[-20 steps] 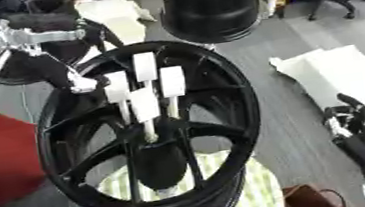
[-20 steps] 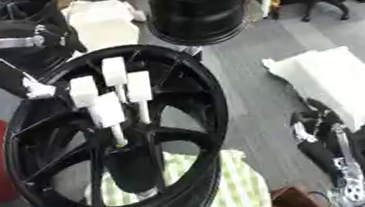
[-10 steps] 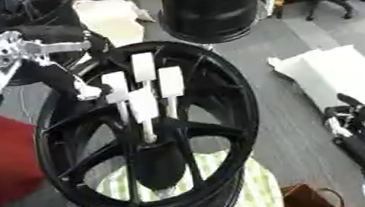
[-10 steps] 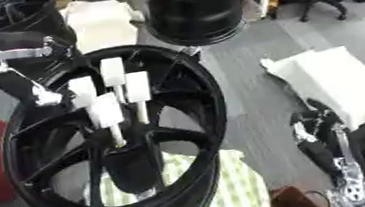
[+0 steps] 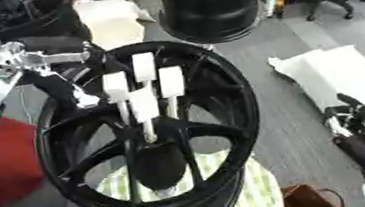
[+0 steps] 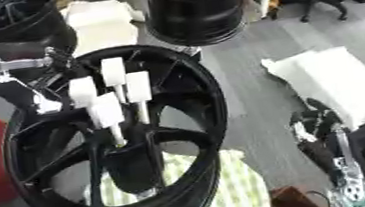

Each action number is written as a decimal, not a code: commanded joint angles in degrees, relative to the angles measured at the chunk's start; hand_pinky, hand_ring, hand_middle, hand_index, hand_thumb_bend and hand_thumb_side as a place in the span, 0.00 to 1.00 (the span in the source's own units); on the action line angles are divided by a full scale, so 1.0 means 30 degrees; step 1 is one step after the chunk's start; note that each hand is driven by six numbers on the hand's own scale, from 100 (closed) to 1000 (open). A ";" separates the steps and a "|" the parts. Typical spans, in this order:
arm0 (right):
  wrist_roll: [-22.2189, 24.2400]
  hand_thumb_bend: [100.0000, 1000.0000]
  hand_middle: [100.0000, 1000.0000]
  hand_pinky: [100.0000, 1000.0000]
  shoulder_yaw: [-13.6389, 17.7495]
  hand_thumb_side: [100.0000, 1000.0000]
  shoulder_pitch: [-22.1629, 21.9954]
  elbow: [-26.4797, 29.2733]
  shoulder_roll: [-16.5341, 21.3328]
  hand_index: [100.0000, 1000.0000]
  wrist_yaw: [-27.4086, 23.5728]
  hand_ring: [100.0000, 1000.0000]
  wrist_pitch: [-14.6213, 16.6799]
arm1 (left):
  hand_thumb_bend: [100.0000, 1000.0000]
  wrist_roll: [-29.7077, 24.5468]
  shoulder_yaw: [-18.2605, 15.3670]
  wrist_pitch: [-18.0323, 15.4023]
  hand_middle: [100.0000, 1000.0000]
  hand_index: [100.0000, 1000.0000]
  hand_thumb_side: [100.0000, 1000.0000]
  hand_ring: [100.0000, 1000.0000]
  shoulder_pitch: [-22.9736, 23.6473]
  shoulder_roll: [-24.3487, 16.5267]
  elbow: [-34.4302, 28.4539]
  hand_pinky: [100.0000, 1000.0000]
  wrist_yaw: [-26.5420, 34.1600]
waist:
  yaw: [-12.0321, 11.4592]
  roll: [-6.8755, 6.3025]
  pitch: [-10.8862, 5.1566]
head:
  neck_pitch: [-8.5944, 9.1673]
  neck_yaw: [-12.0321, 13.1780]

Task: Pull the pin out of the wheel hub.

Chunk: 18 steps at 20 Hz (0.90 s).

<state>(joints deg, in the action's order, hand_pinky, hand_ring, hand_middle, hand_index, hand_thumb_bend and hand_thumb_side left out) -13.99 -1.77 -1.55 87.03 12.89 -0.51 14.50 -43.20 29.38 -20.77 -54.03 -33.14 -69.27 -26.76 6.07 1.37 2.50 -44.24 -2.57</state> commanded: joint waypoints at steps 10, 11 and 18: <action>0.0067 0.10 0.59 0.62 0.0062 0.34 0.0176 0.0157 0.0312 0.87 -0.0046 0.55 0.0027 | 0.20 -0.2921 -0.0159 -0.2788 0.64 0.81 0.41 0.60 0.0118 0.0098 0.0231 0.69 0.0088 | 0.0043 0.0033 -0.0226 | 0.0039 0.0032; 0.0059 0.10 0.59 0.62 0.0069 0.34 0.0174 0.0158 0.0310 0.87 -0.0047 0.55 0.0028 | 0.21 -0.2921 -0.0187 -0.2749 0.64 0.81 0.41 0.61 0.0116 0.0091 0.0212 0.70 0.0095 | 0.0047 0.0032 -0.0227 | 0.0039 0.0034; 0.0039 0.09 0.59 0.62 0.0081 0.34 0.0159 0.0151 0.0297 0.87 -0.0059 0.55 0.0028 | 0.27 -0.2921 -0.0557 -0.2040 0.82 0.94 0.43 0.72 0.0070 0.0044 -0.0165 0.78 0.0507 | 0.0057 0.0038 -0.0222 | 0.0039 0.0044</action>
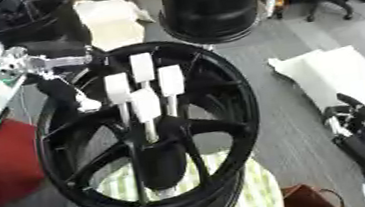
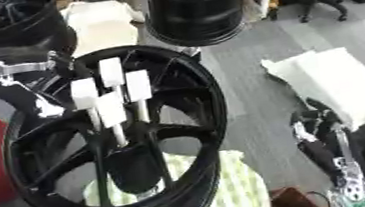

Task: Pull the pin out of the wheel hub.

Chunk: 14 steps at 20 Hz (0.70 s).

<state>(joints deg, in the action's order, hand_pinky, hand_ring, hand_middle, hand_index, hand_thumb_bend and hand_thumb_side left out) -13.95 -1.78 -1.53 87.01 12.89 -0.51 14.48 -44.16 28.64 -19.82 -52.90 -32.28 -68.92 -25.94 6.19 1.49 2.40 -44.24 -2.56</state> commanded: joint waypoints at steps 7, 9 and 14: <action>0.0029 0.09 0.59 0.62 0.0089 0.34 0.0156 0.0151 0.0286 0.87 -0.0079 0.55 0.0044 | 0.14 -0.2603 -0.0041 -0.2368 0.68 0.87 0.37 0.60 -0.0214 -0.0203 -0.0449 0.69 0.0284 | 0.0058 0.0001 -0.0176 | 0.0039 0.0051; 0.0033 0.09 0.59 0.62 0.0086 0.34 0.0156 0.0144 0.0283 0.87 -0.0084 0.55 0.0043 | 0.11 -0.2603 0.0012 -0.2437 0.62 0.85 0.36 0.56 -0.0196 -0.0171 -0.0426 0.66 0.0244 | 0.0057 0.0002 -0.0174 | 0.0039 0.0055; 0.0046 0.09 0.59 0.62 0.0083 0.34 0.0155 0.0134 0.0271 0.87 -0.0101 0.55 0.0044 | 0.14 -0.2603 0.0041 -0.2522 0.58 0.83 0.36 0.53 -0.0192 0.0033 -0.0193 0.63 0.0165 | 0.0067 0.0011 -0.0167 | 0.0039 0.0057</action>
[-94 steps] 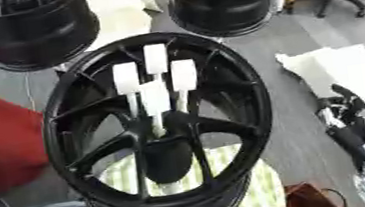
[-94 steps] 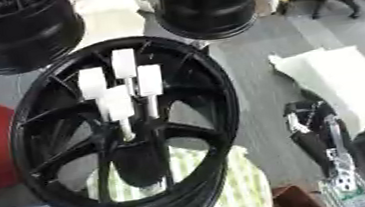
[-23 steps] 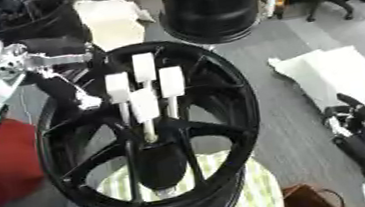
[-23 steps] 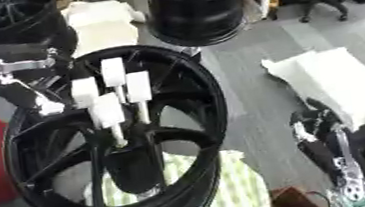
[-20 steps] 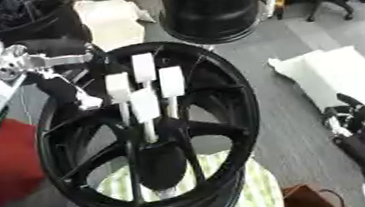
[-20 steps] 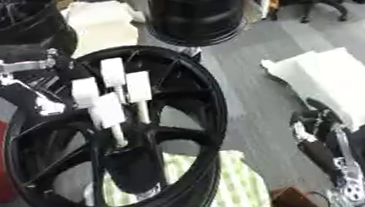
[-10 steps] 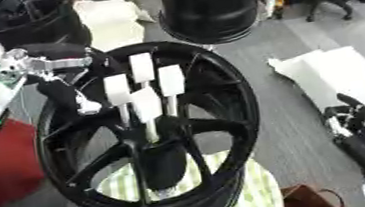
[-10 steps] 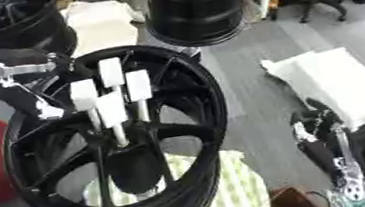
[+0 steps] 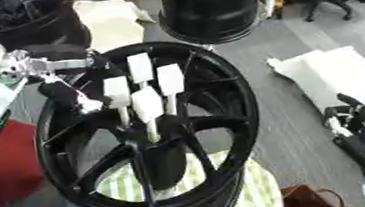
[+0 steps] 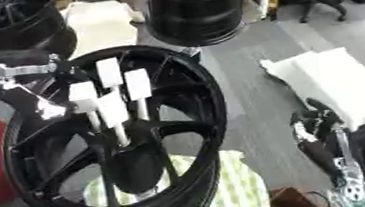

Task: Pull the pin out of the wheel hub.

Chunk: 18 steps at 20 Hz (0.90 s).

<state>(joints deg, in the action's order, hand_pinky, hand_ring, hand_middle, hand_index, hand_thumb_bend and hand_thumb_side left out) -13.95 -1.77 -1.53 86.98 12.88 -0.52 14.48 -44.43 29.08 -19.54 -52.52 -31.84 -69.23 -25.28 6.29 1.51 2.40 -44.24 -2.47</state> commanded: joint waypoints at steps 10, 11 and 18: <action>0.0043 0.09 0.59 0.62 0.0111 0.34 0.0148 0.0133 0.0257 0.87 -0.0115 0.55 0.0060 | 0.00 -0.2511 -0.0929 -0.1963 0.30 0.61 0.29 0.32 -0.0482 -0.0088 -0.0469 0.46 0.0899 | 0.0022 0.0007 -0.0175 | 0.0039 0.0001; 0.0040 0.09 0.59 0.62 0.0117 0.34 0.0144 0.0130 0.0259 0.87 -0.0115 0.55 0.0060 | 0.00 -0.2511 -0.1141 -0.1824 0.28 0.60 0.29 0.32 -0.0543 -0.0172 -0.0549 0.45 0.1092 | 0.0007 0.0008 -0.0181 | 0.0039 -0.0010; 0.0006 0.09 0.59 0.62 0.0172 0.34 0.0103 0.0104 0.0305 0.87 -0.0114 0.55 0.0055 | 0.00 -0.2511 -0.2823 -0.0597 0.28 0.61 0.28 0.32 -0.1164 -0.1364 -0.0957 0.45 0.3180 | -0.0062 -0.0013 -0.0220 | 0.0039 -0.0090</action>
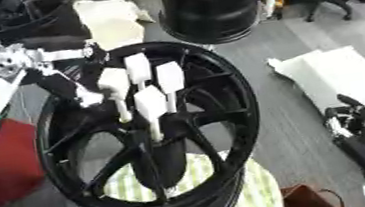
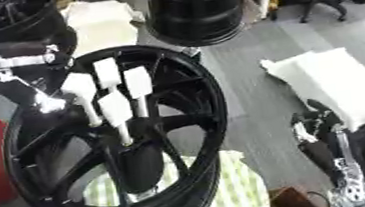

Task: Pull the pin out of the wheel hub.

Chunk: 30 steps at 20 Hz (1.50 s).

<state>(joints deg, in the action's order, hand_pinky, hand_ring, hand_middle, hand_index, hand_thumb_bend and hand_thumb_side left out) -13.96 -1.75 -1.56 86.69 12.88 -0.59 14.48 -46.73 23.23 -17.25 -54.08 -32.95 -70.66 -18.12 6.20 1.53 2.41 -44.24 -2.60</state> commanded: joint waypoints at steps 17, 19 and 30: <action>-0.0130 0.08 0.59 0.62 0.0333 0.35 0.0222 0.0191 0.0520 0.87 -0.0006 0.55 0.0022 | 0.00 0.1168 -0.5885 0.1103 0.37 0.68 0.26 0.39 0.5548 -0.7065 -0.1984 0.52 0.1906 | -0.0622 -0.0141 -0.0134 | 0.0040 -0.0227; -0.0120 0.08 0.59 0.62 0.0327 0.34 0.0243 0.0193 0.0506 0.87 -0.0008 0.55 0.0017 | 0.04 0.1449 -0.6264 0.1274 0.45 0.74 0.27 0.46 0.6554 -0.6991 -0.1534 0.57 0.1190 | -0.0651 -0.0125 -0.0091 | 0.0040 -0.0250; -0.0205 0.08 0.59 0.62 0.0416 0.34 0.0337 0.0232 0.0466 0.87 -0.0060 0.55 -0.0008 | 0.57 0.5108 -0.8909 0.2154 0.82 0.94 0.58 0.75 1.0473 -0.5062 0.0172 0.79 -0.3427 | -0.0654 -0.0026 0.0168 | 0.0040 -0.0355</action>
<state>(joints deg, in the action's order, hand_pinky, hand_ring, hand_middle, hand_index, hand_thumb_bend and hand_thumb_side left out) -14.38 -1.03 -1.04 86.59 12.91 -0.59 14.37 -32.90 -1.62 -11.08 -22.16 -47.15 -69.93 -27.29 4.24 1.58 3.18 -44.24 -3.49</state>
